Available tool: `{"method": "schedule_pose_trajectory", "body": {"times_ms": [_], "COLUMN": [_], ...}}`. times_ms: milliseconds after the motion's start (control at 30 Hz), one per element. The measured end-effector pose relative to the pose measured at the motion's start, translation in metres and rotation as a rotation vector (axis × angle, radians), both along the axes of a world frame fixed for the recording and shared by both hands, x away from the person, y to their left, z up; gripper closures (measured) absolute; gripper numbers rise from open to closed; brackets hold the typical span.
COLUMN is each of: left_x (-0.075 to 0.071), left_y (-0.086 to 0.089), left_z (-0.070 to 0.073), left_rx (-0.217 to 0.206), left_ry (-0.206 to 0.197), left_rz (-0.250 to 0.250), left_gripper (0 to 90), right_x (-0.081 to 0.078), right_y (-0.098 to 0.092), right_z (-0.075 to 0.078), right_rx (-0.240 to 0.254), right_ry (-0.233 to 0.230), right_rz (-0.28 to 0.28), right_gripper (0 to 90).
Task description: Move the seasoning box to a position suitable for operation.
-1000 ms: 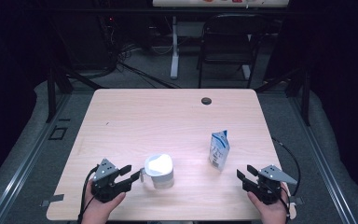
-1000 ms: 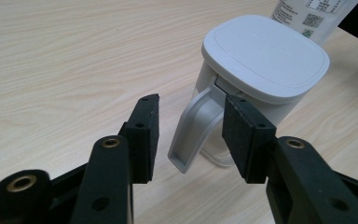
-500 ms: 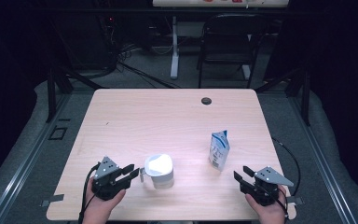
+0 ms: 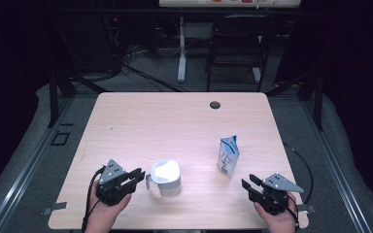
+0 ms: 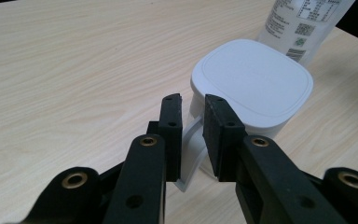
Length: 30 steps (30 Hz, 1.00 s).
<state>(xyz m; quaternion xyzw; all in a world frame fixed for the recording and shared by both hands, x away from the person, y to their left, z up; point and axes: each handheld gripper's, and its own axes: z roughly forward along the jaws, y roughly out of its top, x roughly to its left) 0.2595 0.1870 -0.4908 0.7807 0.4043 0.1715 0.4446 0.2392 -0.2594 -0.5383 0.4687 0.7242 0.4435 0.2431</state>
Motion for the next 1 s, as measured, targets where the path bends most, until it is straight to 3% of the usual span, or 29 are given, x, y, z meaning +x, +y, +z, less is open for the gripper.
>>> {"method": "schedule_pose_trajectory", "body": {"times_ms": [267,467,800,1000], "left_x": [0.005,0.011,0.016,0.016], "left_y": [-0.009,-0.016,-0.026,-0.027], "left_z": [0.007,0.005,0.006,0.006], "left_rx": [0.002,0.017,0.053,0.051], "left_ry": [-0.011,0.009,0.008,0.013], "left_rz": [-0.042,-0.062,-0.059,-0.06], "left_gripper": [83.5,89.9,90.0,90.0], "right_x": [0.0,-0.001,0.0,-0.001], "right_y": [0.003,0.002,0.001,0.001], "right_z": [0.0,0.0,0.0,0.001], "right_rx": [-0.013,-0.001,0.009,0.009], "right_ry": [-0.007,-0.003,-0.004,-0.004], "right_rz": [0.008,0.007,0.012,0.01], "right_gripper": [61.3,60.8,60.6,60.6]}}
